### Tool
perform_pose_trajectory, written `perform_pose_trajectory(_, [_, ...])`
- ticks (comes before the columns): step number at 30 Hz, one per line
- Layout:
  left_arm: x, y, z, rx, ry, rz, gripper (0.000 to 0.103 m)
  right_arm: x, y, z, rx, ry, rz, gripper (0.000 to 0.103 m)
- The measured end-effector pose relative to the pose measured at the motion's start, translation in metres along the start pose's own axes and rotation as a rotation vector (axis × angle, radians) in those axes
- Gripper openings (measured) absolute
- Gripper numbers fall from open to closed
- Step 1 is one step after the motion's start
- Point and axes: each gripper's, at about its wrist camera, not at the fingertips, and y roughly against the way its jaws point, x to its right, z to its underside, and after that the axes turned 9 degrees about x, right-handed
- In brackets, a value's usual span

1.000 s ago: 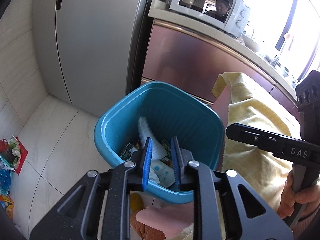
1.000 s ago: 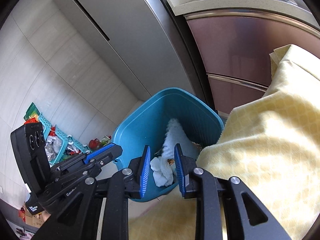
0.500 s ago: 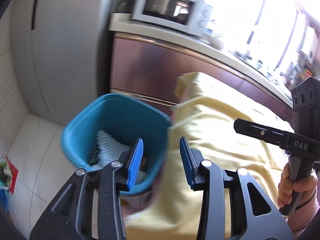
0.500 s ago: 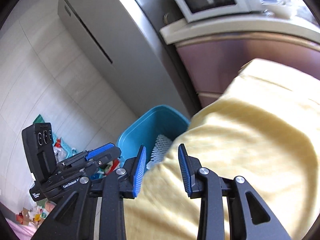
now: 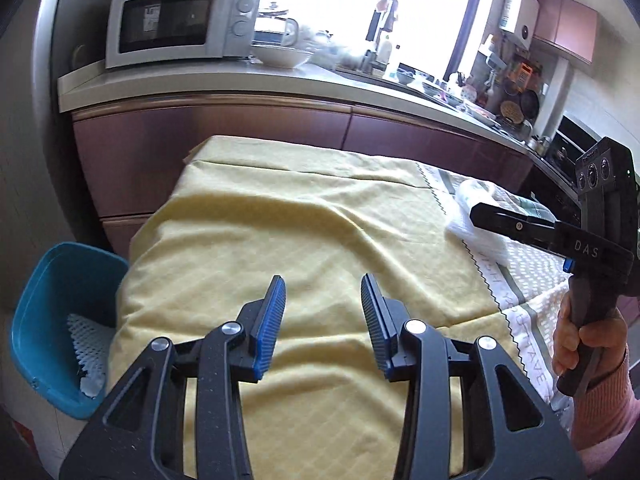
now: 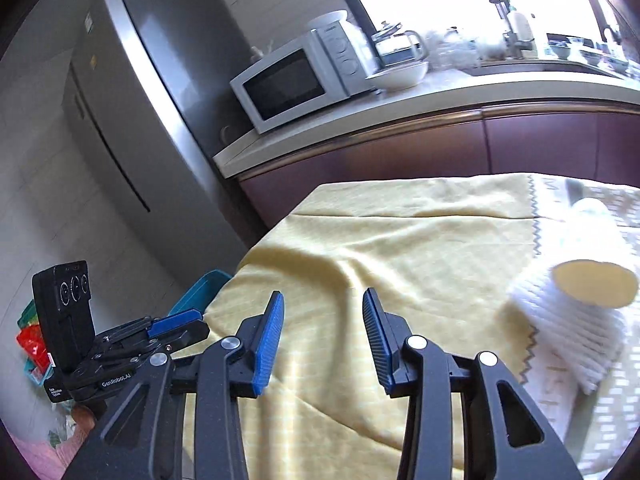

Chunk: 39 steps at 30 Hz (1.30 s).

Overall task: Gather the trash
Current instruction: 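Move both open tools back over the table toward the paper cup, then grasp the blue-dotted paper cup with the right tool while the left tool grasps a foam net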

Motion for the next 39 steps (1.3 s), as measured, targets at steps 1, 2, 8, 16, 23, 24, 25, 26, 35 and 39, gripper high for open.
perform_pose_trajectory(1, [0.011, -0.006, -0.001, -0.007, -0.016, 0.013, 0.039, 0.01, 0.006, -0.001, 0.016, -0.01, 0.027, 0.039])
perform_pose_trajectory(2, [0.023, -0.013, -0.001, -0.014, -0.03, 0.025, 0.039, 0.019, 0.013, -0.001, 0.029, -0.019, 0.053, 0.039])
perform_pose_trajectory(8, [0.073, -0.056, -0.01, -0.065, -0.094, 0.104, 0.04, 0.073, 0.048, -0.005, 0.093, -0.041, 0.192, 0.039])
perform_pose_trajectory(16, [0.128, -0.111, -0.021, -0.131, -0.148, 0.171, 0.045, 0.126, 0.049, -0.01, 0.079, -0.041, 0.341, 0.044])
perform_pose_trajectory(23, [0.155, -0.159, -0.026, -0.198, -0.151, 0.204, 0.049, 0.151, 0.027, -0.008, -0.006, -0.021, 0.391, 0.044])
perform_pose_trajectory(24, [0.158, -0.166, -0.027, -0.209, -0.153, 0.204, 0.049, 0.154, 0.024, -0.008, -0.013, -0.021, 0.392, 0.044])
perform_pose_trajectory(25, [0.161, -0.172, -0.028, -0.216, -0.154, 0.203, 0.049, 0.155, 0.022, -0.009, -0.019, -0.015, 0.395, 0.044])
perform_pose_trajectory(26, [0.164, -0.178, -0.029, -0.223, -0.154, 0.208, 0.049, 0.155, 0.02, -0.01, -0.025, -0.008, 0.398, 0.044])
perform_pose_trajectory(35, [0.173, -0.22, -0.035, -0.289, -0.146, 0.221, 0.052, 0.163, 0.016, -0.02, -0.015, -0.014, 0.376, 0.02])
perform_pose_trajectory(39, [0.175, -0.232, -0.035, -0.316, -0.121, 0.253, 0.05, 0.169, 0.018, -0.021, -0.002, -0.042, 0.359, 0.009])
